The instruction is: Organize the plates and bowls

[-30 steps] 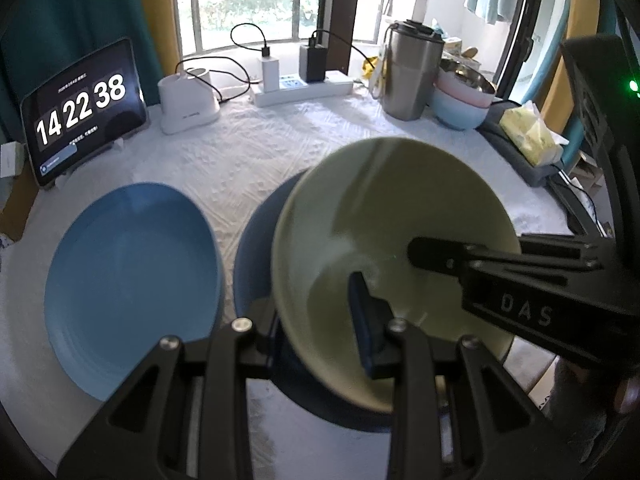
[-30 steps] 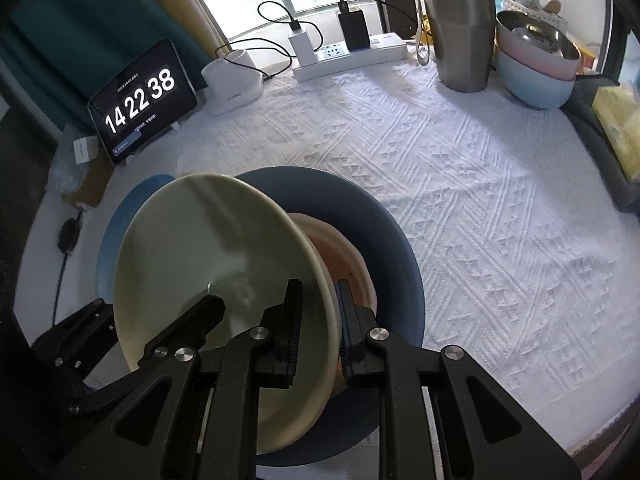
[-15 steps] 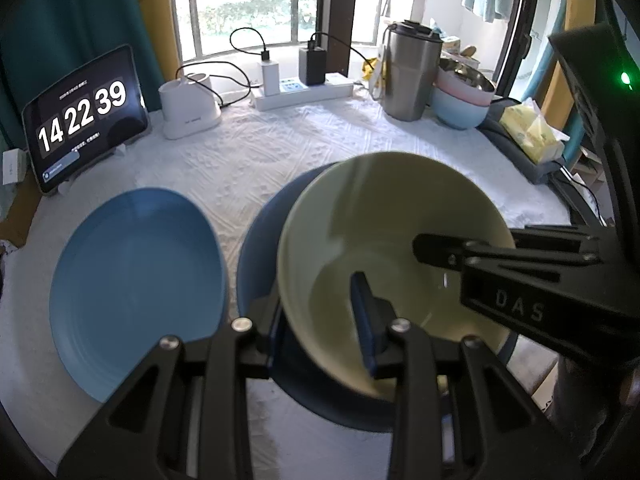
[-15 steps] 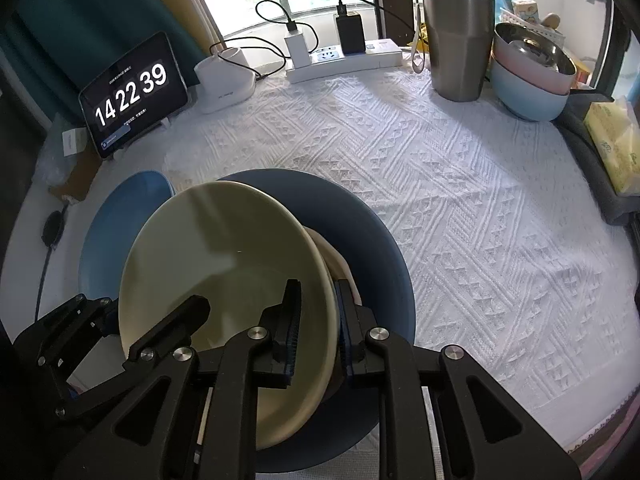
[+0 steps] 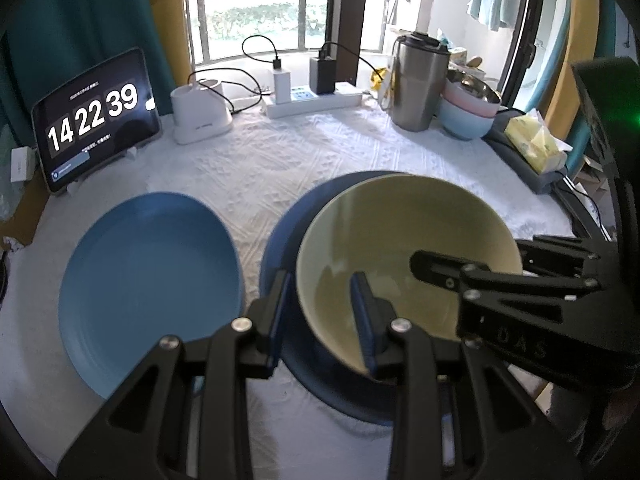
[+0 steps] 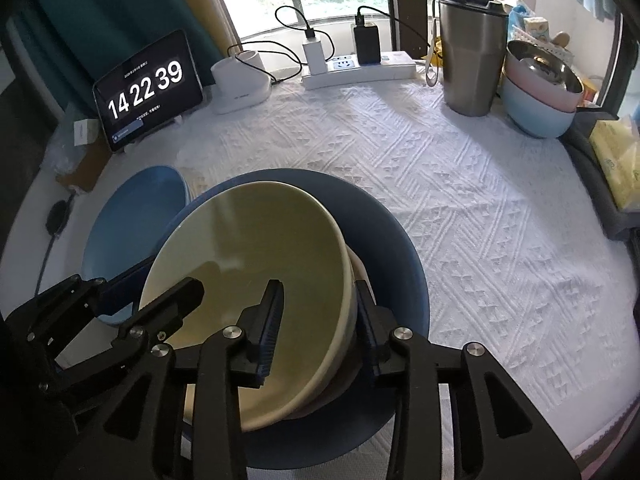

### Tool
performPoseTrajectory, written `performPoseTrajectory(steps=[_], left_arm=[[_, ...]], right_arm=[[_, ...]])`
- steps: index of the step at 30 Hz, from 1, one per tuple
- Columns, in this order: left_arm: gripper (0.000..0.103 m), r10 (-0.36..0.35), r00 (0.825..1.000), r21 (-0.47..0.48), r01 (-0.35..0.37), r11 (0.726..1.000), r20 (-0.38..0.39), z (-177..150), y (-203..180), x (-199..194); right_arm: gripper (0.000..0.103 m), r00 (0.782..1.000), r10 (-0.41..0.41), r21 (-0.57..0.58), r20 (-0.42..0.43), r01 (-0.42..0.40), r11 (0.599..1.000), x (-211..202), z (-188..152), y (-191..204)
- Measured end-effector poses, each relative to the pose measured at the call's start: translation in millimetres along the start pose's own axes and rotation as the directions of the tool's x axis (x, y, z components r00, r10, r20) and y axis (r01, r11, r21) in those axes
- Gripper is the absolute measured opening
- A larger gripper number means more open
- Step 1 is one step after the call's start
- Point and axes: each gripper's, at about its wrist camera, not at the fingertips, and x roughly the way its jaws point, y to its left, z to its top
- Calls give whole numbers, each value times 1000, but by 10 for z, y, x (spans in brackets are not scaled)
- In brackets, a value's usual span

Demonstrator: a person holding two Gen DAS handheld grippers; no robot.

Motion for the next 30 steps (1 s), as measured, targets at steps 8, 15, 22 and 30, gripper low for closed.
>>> performPoseTrajectory(steps=[8, 15, 22, 30], left_arm=[[32, -2, 1000, -4, 2, 1000, 6, 4, 14, -9], [32, -2, 1000, 2, 2, 1000, 10, 5, 19, -27], [32, -2, 1000, 4, 2, 1000, 10, 14, 4, -52], [34, -6, 999, 1, 6, 1000, 47, 59, 15, -204]], right_arm=[[40, 1000, -2, 6, -7, 2, 1000, -33, 17, 2], [50, 996, 87, 81, -11, -86, 993, -83, 27, -97], [69, 997, 49, 64, 63, -53, 997, -316, 71, -66], [69, 991, -37, -29, 131, 41, 999, -537, 80, 21]])
